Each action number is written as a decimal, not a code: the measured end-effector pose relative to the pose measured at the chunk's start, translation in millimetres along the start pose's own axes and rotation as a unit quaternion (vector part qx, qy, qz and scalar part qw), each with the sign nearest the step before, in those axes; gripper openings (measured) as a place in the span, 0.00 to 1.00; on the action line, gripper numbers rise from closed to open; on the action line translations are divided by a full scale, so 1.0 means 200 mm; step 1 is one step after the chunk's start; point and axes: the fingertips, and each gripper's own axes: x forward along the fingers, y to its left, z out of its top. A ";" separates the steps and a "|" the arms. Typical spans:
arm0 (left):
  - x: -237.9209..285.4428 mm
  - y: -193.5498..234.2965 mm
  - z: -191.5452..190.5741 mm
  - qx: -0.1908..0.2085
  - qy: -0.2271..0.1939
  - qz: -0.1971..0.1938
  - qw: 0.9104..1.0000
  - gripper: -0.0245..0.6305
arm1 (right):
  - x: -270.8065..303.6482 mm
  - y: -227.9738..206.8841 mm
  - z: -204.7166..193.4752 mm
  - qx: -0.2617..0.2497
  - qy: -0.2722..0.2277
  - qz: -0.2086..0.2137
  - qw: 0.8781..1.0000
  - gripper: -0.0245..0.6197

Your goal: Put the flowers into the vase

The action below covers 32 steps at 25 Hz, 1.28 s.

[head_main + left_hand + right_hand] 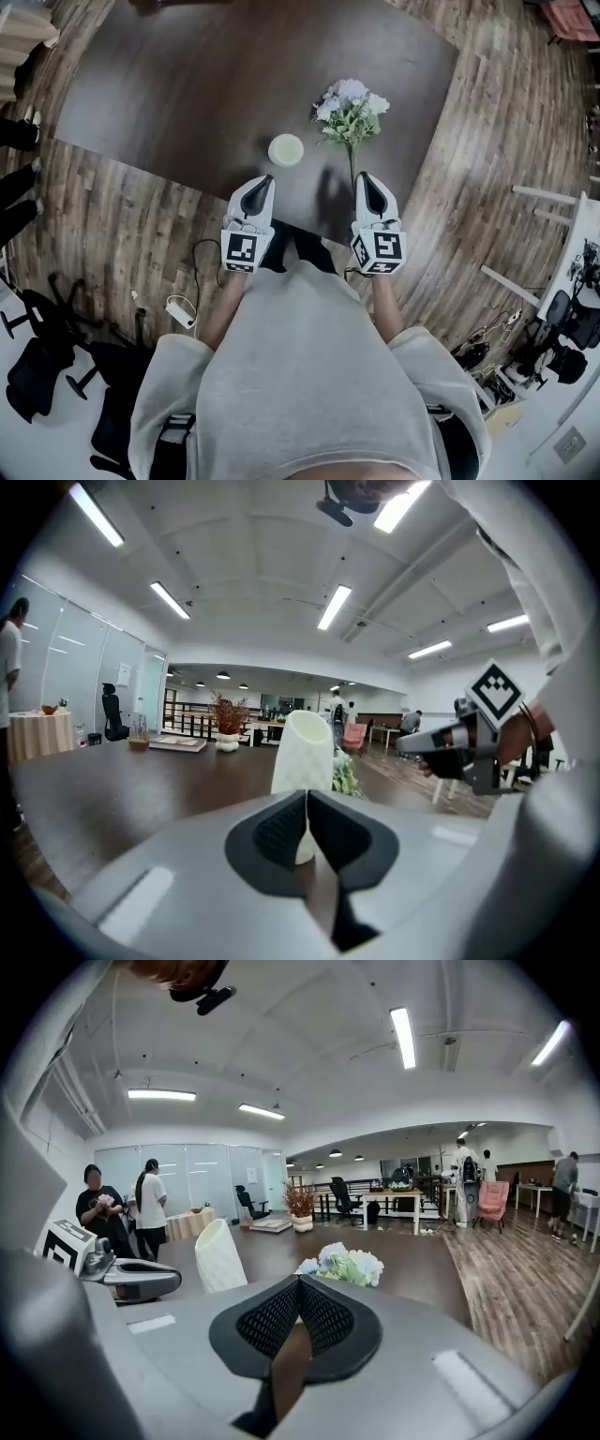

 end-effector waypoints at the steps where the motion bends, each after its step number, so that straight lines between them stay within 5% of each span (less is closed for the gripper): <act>1: 0.02 -0.01 -0.01 0.003 0.002 -0.002 1.000 0.06 | 0.00 -0.01 -0.01 0.000 0.002 -0.001 1.000 0.04; 3: 0.05 -0.03 -0.03 0.006 0.006 -0.008 1.000 0.10 | 0.00 -0.03 -0.02 0.000 0.005 -0.002 1.000 0.04; 8: 0.13 -0.04 -0.07 0.023 0.009 -0.010 1.000 0.49 | 0.03 -0.05 -0.06 -0.002 0.014 0.002 1.000 0.04; 12: 0.19 -0.02 -0.06 0.033 0.000 -0.006 0.999 0.66 | 0.04 -0.05 -0.08 -0.005 0.021 0.006 1.000 0.04; 26: 0.38 -0.02 0.02 0.056 -0.025 -0.013 0.998 0.68 | 0.06 -0.08 -0.15 -0.004 0.038 0.011 0.999 0.04; 32: 0.39 -0.01 0.04 0.057 -0.035 -0.010 0.998 0.57 | 0.07 -0.09 -0.17 -0.002 0.049 0.014 0.999 0.04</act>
